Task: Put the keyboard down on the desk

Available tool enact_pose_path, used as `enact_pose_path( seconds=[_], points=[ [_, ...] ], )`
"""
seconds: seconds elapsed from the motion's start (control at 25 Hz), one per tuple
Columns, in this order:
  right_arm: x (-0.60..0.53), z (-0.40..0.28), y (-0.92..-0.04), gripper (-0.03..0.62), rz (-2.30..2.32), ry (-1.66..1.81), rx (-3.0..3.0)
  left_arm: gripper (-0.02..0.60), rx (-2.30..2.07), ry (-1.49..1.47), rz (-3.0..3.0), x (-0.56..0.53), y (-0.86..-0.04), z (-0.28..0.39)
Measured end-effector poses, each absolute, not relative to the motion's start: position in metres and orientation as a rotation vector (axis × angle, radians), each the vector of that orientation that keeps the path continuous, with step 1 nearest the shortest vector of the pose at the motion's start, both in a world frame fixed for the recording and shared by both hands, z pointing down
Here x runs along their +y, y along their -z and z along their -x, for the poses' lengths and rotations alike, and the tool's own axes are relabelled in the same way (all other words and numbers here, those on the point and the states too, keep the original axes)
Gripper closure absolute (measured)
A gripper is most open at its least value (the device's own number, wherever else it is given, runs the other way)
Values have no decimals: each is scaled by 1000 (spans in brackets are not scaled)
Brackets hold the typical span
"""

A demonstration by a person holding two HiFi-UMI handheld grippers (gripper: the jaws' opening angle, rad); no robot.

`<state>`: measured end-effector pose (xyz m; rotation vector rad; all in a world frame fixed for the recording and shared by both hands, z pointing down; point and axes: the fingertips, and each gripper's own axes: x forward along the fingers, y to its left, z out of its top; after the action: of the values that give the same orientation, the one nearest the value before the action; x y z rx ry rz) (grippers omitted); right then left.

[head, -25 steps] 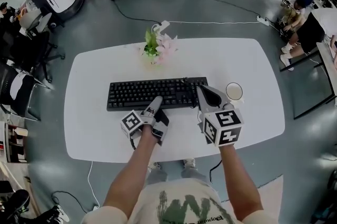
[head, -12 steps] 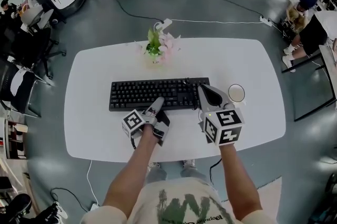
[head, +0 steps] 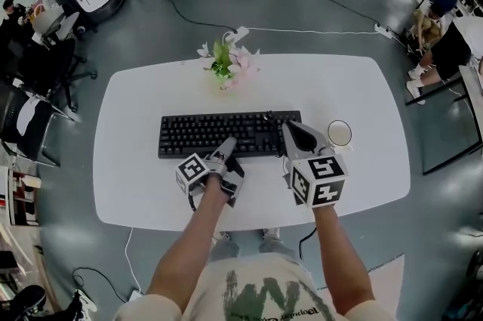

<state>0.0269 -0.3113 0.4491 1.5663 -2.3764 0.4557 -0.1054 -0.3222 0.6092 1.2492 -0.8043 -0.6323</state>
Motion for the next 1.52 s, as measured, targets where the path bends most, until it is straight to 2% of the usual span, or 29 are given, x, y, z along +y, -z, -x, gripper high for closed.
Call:
enact_pose_path(
  seconds=[0.12,0.32,0.56,1.52],
  points=[
    [-310,-28,-450,595,-1569,-459,-2375,417,-822,620,-1243,-323,-610,105],
    [-308,-29,-448,595,-1572,-461,-2375,386,-854,591,-1223,-324,-608,104],
    [-305,-27,-453,595,-1560,-472,-2377,299,-859,557,-1147,-327,-608,102],
    [-291,-30,-447,595,-1559,-474,-2389,207,-879,479,-931,-314,-615,105]
  ],
)
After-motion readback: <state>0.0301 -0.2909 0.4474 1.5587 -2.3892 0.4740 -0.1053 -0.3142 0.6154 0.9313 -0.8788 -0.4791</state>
